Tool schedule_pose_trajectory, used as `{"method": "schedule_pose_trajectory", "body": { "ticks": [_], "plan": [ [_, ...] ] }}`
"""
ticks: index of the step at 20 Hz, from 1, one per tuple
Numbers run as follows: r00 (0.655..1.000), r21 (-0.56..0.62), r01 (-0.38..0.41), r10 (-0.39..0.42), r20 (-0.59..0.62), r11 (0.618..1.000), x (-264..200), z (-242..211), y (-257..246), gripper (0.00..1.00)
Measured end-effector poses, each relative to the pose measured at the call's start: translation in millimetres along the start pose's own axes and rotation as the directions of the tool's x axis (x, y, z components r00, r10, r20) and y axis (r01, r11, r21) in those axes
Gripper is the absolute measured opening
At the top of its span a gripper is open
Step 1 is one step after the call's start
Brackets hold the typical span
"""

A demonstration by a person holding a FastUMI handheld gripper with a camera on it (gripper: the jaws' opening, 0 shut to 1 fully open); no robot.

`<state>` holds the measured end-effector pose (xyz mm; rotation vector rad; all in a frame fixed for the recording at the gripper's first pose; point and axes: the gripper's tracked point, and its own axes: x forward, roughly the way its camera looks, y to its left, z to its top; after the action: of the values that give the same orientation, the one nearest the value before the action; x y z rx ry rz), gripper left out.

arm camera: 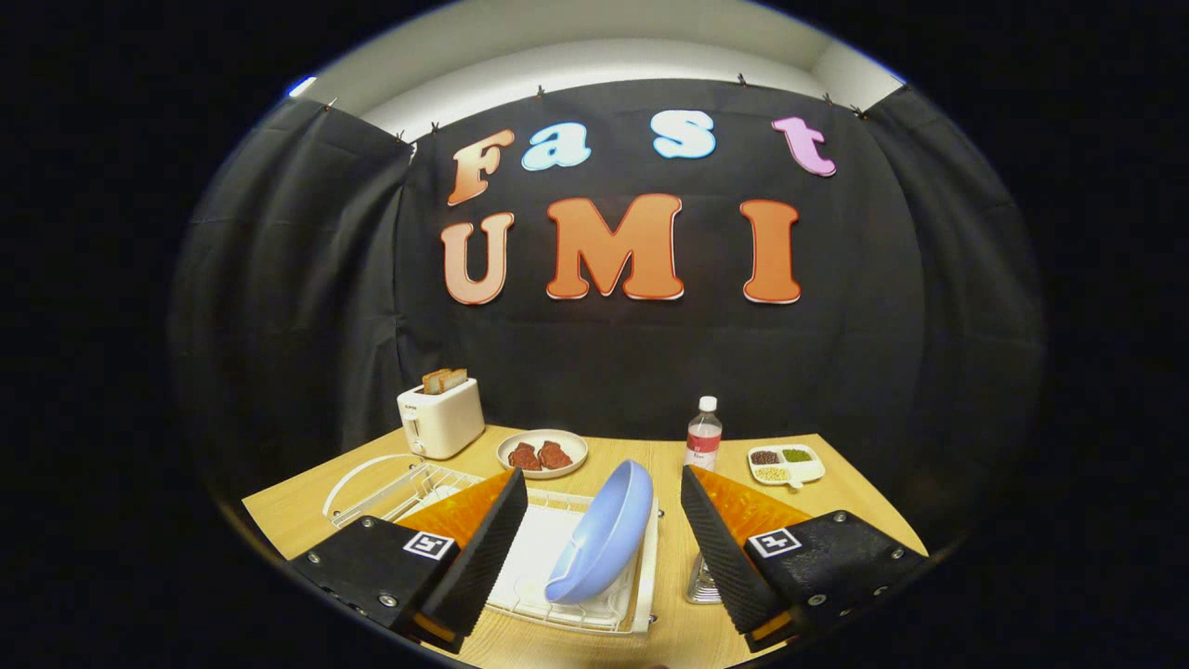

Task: Take the plate from the dish rack, then take the spoon from the basket and place it into the plate.

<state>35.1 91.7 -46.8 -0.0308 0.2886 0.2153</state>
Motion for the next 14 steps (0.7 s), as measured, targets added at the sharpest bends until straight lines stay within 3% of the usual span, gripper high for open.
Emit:
{"method": "schedule_pose_trajectory", "body": {
  "ticks": [7, 10, 14],
  "plan": [
    [0.978, 0.058, 0.023, -0.01, -0.206, 0.998, 46.2, -26.0, -20.4, 0.98],
    [0.935, 0.092, 0.01, 0.023, -0.353, 0.996, 62.7, -53.3, -15.9, 0.97],
    [0.886, 0.111, 0.024, 0.031, -0.463, 0.994, 79.7, -75.7, -10.7, 0.93]
  ]
}}
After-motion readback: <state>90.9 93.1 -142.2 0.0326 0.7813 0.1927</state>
